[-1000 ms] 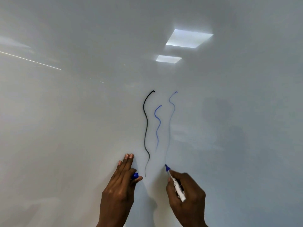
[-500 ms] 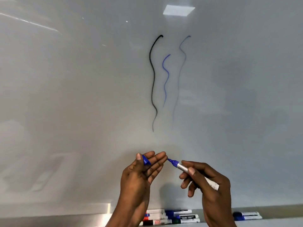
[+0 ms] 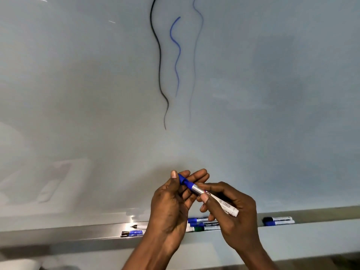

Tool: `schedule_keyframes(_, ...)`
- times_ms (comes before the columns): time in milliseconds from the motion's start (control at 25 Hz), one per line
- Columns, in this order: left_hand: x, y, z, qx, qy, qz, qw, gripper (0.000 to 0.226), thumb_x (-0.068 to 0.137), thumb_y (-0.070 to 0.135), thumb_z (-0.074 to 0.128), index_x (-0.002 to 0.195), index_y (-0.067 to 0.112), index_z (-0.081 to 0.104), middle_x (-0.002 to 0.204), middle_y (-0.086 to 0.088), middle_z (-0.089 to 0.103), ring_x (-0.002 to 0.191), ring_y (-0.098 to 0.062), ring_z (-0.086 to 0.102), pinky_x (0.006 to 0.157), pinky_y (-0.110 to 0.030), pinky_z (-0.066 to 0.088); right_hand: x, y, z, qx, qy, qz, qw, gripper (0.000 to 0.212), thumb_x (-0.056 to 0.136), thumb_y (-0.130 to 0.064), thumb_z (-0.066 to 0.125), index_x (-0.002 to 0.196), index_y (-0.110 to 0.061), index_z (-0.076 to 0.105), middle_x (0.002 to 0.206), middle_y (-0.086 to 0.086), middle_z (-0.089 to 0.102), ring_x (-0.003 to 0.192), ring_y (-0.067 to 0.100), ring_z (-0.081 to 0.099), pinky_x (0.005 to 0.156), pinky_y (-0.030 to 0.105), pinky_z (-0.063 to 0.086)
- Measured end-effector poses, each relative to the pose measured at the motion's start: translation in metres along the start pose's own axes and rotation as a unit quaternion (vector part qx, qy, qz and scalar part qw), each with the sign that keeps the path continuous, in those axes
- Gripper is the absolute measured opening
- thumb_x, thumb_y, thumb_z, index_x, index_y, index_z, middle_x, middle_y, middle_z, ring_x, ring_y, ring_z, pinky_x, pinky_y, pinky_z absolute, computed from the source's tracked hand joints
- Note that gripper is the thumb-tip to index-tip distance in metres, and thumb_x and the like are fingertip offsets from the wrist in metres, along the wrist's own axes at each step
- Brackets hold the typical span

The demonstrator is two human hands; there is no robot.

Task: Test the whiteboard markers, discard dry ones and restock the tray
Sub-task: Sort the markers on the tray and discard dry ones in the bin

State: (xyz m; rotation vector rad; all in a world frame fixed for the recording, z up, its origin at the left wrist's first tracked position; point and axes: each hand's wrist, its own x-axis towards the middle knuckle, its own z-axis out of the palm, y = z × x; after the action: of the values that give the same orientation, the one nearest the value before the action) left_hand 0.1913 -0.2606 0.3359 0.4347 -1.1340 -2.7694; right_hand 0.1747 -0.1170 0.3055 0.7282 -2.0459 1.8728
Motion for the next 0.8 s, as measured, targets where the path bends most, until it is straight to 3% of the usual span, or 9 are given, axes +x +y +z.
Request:
schedule_keyframes(240, -0.003, -0.04, 0.013, 0.085, 0.014, 0.031, 0.996, 0.039, 0.111, 0.039, 0.047, 0.099, 0.006, 0.062, 0.113, -0.023, 0.08, 0.102, -0.032, 0.08, 0.088, -0.041, 0.057, -0.013, 0.017, -0.02, -0.003, 0.021, 0.039, 0.999, 0.029, 0.092, -0.002, 0.077, 0.116, -0.018, 0.08, 0.102, -0.005, 0.082, 0.087, 0.023, 0.08, 0.067, 0.034, 0.066)
schedule_keyframes(440, 0.004, -0.084, 0.023, 0.173, 0.013, 0.071, 0.982, 0.04, 0.108, 0.039, 0.055, 0.103, 0.0, 0.06, 0.113, -0.017, 0.081, 0.098, -0.036, 0.078, 0.089, -0.049, 0.058, -0.025, 0.038, -0.047, 0.139, 0.094, 0.226, 0.959, 0.02, 0.092, -0.003, 0.075, 0.11, -0.011, 0.081, 0.088, 0.011, 0.082, 0.066, 0.032, 0.076, 0.058, 0.033, 0.061)
schedule_keyframes(600, 0.016, -0.125, 0.036, 0.229, 0.001, 0.1, 0.968, 0.035, 0.11, 0.032, 0.055, 0.104, -0.002, 0.061, 0.109, -0.014, 0.083, 0.107, -0.034, 0.079, 0.105, -0.058, 0.057, -0.037, 0.065, -0.072, 0.088, 0.1, 0.277, 0.952, 0.013, 0.097, -0.014, 0.074, 0.106, -0.019, 0.082, 0.072, 0.005, 0.074, 0.052, 0.015, 0.052, 0.049, 0.024, 0.041)
schedule_keyframes(800, 0.033, -0.162, 0.056, 0.275, -0.028, 0.104, 0.955, 0.034, 0.112, 0.028, 0.053, 0.105, -0.002, 0.065, 0.103, -0.013, 0.084, 0.104, -0.03, 0.08, 0.104, -0.052, 0.059, -0.036, 0.086, -0.113, 0.205, 0.104, 0.342, 0.911, 0.016, 0.099, -0.011, 0.068, 0.107, -0.005, 0.08, 0.069, 0.014, 0.057, 0.048, 0.009, 0.044, 0.046, 0.019, 0.035)
